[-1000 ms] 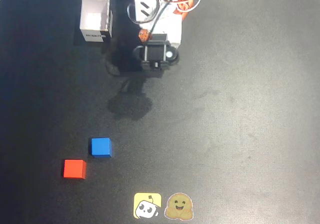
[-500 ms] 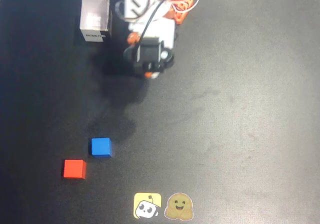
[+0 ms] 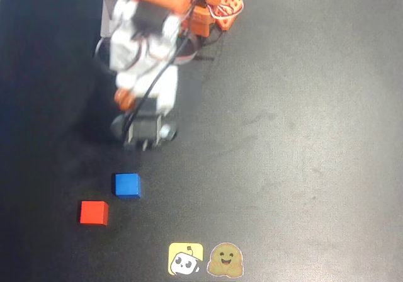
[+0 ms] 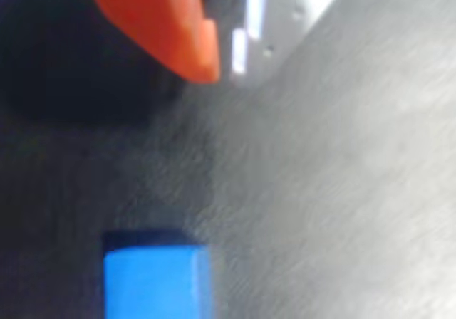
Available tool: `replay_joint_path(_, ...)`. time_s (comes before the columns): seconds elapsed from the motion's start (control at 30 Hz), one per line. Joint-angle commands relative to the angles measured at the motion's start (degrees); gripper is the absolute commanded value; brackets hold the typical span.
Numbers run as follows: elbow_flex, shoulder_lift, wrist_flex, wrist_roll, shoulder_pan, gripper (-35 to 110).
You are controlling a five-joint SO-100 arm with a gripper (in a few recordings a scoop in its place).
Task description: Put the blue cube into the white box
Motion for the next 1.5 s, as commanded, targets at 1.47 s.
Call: replay_joint_path(1.47, -26.8, -31.4, -0.5, 9.3, 0.5, 15)
